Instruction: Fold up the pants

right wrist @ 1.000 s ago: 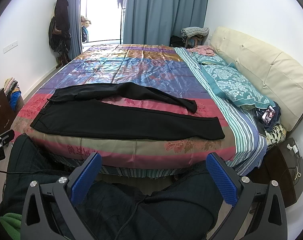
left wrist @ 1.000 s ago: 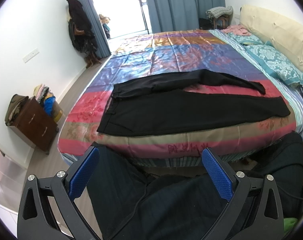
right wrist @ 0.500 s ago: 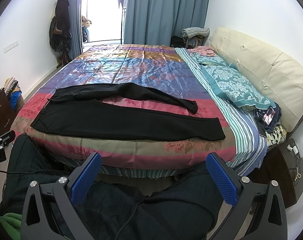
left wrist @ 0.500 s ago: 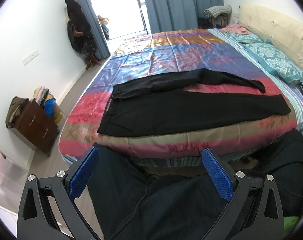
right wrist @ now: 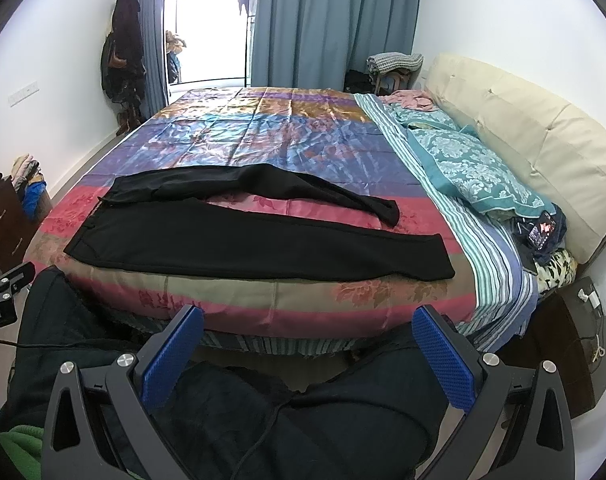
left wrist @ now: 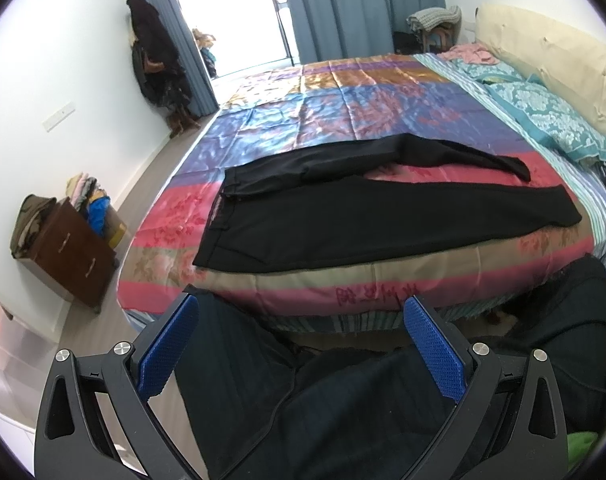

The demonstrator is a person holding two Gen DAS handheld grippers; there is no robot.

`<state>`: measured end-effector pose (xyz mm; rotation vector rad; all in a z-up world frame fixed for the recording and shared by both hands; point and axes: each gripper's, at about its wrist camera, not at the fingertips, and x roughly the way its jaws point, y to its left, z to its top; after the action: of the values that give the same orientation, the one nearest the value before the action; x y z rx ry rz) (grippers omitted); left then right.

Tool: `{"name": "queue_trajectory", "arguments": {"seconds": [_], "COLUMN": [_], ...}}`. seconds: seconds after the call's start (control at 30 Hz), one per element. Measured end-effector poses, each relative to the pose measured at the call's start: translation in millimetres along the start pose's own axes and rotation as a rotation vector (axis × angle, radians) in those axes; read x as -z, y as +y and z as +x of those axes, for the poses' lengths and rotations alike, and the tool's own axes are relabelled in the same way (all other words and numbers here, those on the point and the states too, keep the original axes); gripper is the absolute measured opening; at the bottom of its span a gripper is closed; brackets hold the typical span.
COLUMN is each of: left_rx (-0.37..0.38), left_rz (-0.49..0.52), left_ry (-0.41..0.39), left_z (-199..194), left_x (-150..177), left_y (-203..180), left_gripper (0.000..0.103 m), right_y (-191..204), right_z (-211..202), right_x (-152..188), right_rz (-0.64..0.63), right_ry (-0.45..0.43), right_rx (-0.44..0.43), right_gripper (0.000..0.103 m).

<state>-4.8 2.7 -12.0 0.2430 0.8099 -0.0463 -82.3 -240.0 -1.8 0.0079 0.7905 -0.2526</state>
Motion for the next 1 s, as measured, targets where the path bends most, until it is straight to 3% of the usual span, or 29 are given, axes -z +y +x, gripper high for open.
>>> {"name": "queue_trajectory", "arguments": {"seconds": [0.27,0.5,0.63,0.77,0.9,1.0], "left_rx": [0.063,0.127,0.213,0.290,0.287,0.266], "left_rz": [-0.015,-0.062,-0.065,-0.074,-0.059,-0.051], "left_ry": [0.007,-0.048,-0.116,-0.122,-0.096,-0.088], "left_z": [5,12,12,24,44,54], "left_x": [-10,-55,-77,-81,-78,-80], "left_y": [-1,-2,-16,-34,-49,-53], "left_gripper": [0.103,0.103,0.103,0.103,0.103,0.103], "right_y": [-10,-31,-40,-37,-15,-9], "right_z": [0,4,11,20,41,45], "right_x": [2,-4,-13,-28,-40,-39], "right_rz": [0.025,0.077,0.106,0.125,0.047,0.057], "right_ry": [-0.011,-0.104,-0.191,-0.260,-0.265,-0.361], "right_rx": [-0.006,-0.022,-0.074,-0.142,-0.222,-0.293], "right_gripper": [0.103,0.103,0.103,0.103,0.103,0.103]}}
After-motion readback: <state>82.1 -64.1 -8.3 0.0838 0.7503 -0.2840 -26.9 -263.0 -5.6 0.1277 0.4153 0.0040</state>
